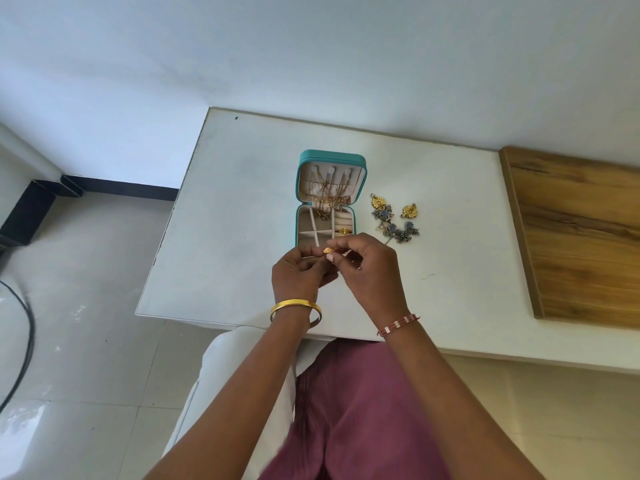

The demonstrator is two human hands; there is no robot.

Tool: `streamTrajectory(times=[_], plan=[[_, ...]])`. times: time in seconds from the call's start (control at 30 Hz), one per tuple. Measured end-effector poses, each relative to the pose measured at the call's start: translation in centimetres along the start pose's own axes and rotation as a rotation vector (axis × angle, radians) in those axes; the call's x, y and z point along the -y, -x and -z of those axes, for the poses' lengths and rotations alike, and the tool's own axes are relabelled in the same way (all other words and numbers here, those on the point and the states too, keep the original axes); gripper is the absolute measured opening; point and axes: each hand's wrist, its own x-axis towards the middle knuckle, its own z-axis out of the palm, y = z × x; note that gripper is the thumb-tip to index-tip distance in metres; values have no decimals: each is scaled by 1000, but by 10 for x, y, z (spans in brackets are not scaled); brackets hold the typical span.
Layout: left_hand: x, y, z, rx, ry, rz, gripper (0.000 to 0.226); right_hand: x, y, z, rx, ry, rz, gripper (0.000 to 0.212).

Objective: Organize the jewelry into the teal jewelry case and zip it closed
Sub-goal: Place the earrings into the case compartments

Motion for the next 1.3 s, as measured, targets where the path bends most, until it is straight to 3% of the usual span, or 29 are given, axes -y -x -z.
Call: streamTrajectory(times=[0.17,0.3,0.4,0.67,1.1,1.3], plan=[[0,-3,0,38,-64,-51,7,-2,-12,7,37,-38,-42,14],[9,-5,11,-11,-590,-540,12,-11,-38,13,-57,38,-51,13],[23,-8,24,-44,-810,-714,21,-22,-57,8,-73,149,-46,14],[33,-20,32,-2,-907,-605,34,-31,-67,-11,-18,349,12,16],[38,-20,33,15,-914,-630,34,-33,-68,-10,-63,383,38,15],[37,-20,33,5,-907,-626,33,-34,-68,-8,-2,422,52,17]])
